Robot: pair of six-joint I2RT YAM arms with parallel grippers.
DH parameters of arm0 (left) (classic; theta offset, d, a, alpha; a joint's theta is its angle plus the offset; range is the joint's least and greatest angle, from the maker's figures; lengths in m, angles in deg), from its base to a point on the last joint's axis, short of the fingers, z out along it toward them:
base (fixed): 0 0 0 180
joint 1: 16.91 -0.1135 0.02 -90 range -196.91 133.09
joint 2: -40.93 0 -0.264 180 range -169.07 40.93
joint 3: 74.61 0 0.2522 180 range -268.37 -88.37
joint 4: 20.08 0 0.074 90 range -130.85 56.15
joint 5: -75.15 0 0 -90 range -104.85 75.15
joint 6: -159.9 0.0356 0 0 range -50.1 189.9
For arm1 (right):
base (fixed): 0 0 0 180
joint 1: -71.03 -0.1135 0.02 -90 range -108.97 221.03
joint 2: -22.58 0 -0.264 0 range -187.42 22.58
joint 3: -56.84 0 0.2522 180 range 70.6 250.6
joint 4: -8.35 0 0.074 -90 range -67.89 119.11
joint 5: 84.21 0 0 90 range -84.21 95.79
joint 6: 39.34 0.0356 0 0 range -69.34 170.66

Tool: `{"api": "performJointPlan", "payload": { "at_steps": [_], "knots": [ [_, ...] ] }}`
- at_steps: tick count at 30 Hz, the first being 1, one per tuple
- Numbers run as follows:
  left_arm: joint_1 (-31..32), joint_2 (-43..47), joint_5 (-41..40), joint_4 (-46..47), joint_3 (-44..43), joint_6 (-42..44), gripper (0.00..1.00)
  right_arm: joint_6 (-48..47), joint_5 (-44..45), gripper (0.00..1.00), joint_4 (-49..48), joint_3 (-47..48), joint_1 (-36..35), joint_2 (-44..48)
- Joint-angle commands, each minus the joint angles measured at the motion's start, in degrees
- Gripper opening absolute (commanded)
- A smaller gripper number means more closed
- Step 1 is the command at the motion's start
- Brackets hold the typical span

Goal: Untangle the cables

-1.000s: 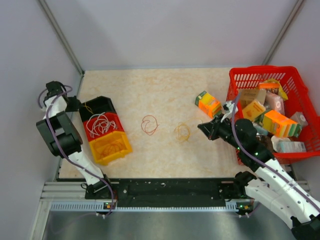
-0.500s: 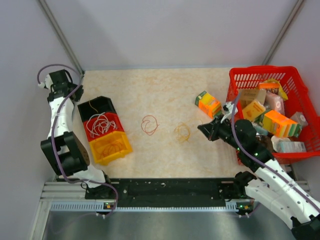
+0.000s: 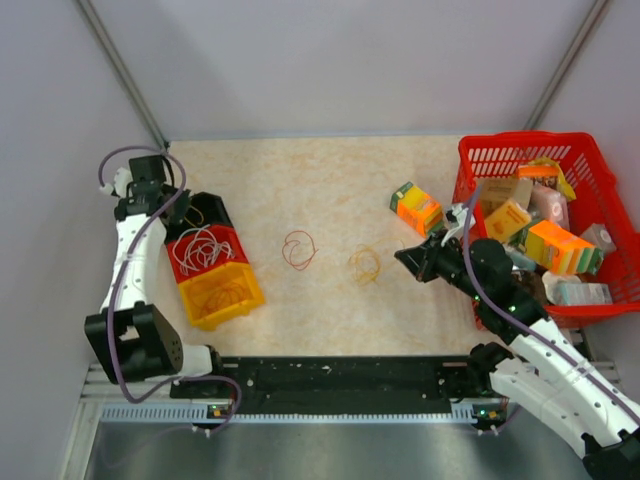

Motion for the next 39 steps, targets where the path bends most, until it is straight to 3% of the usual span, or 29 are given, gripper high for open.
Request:
{"api": "performJointPlan", "payload": {
  "at_steps": [1,5,12,22,29,33,39],
  "knots": [
    [3.89,8.39,-7.66,-1.37,0.22,-4.98,0.0,-0.04,-0.15,0.0,-1.22,0.34,0.6,1.29],
    [5.39,13.23,-11.36,-3.47,-0.04,-6.22,0.0,-0.3,-0.42,0.0,-0.86,0.69,0.68,1.47],
    [5.66,17.45,-8.82,-6.2,0.31,-8.41,0.0,-0.12,-1.56,0.0,-0.43,1.22,0.6,1.9],
    [6.27,7.53,-2.14,-24.12,-7.07,-23.53,0.0,0.23,-1.3,0.0,0.01,0.78,0.68,2.69],
    [7.23,1.38,11.91,-19.48,-5.66,-32.14,0.0,0.58,-1.3,0.0,-0.25,0.78,0.59,2.34],
    [11.27,-2.58,11.05,-18.34,-9.61,-34.34,0.0,0.76,-0.94,0.0,-0.25,0.42,0.68,2.78],
    [11.99,-1.89,10.27,-14.82,-5.94,-40.84,0.0,0.58,-0.24,0.0,0.36,0.25,0.68,3.22]
  ]
}}
